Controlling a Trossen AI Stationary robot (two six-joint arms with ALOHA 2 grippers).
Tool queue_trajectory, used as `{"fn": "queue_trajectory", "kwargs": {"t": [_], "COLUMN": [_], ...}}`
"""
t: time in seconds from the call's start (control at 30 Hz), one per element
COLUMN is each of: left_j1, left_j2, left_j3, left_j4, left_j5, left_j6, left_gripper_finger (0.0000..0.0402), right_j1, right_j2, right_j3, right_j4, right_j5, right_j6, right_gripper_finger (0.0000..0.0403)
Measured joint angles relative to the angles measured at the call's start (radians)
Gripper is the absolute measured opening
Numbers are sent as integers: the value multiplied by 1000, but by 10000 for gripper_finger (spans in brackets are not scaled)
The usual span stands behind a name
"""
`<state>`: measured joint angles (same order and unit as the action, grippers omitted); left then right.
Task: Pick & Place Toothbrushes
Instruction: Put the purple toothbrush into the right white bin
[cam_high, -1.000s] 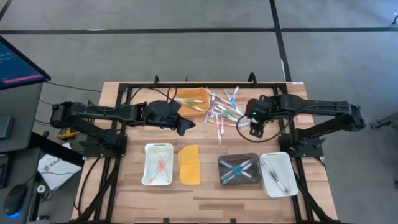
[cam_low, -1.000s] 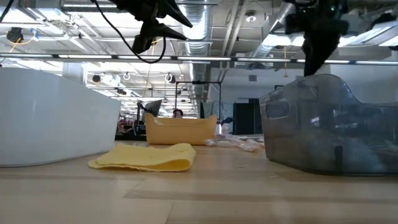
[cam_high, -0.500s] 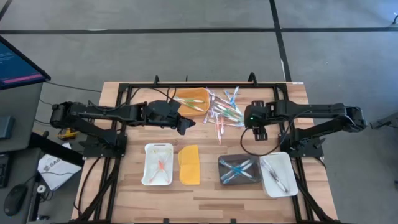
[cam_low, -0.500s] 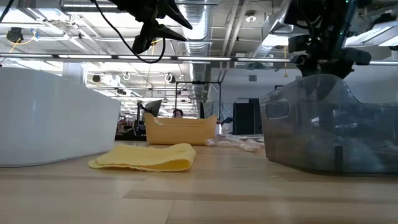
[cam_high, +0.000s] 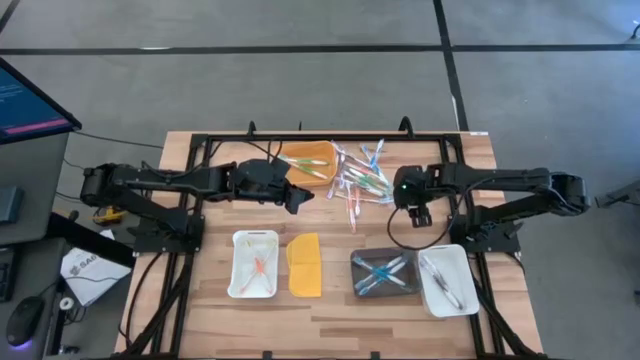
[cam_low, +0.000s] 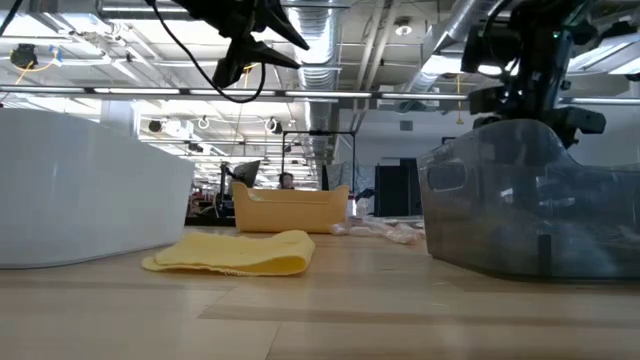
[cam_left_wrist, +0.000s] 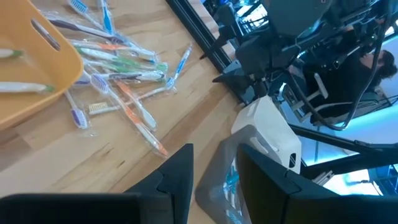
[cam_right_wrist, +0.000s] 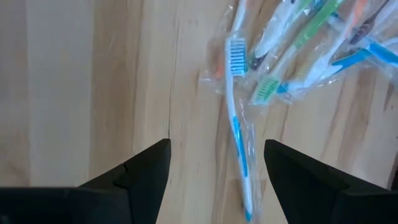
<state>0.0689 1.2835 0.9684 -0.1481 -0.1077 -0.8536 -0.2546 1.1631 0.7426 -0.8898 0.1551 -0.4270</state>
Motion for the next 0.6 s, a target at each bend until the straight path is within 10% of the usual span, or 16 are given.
{"fn": "queue_trajectory", "kwargs": {"t": [0.6], "left_j1": [63], "left_j2": [0], "left_j3": [0], "left_j4": [0], "left_j5": [17], "left_j6": [0], "left_gripper_finger": [117], "right_j1": [-49], "right_j2": [-1], "right_j3": [-130], "right_j4": [163], "right_j5": [-1], "right_j6": [-10], "right_gripper_finger": [255]}}
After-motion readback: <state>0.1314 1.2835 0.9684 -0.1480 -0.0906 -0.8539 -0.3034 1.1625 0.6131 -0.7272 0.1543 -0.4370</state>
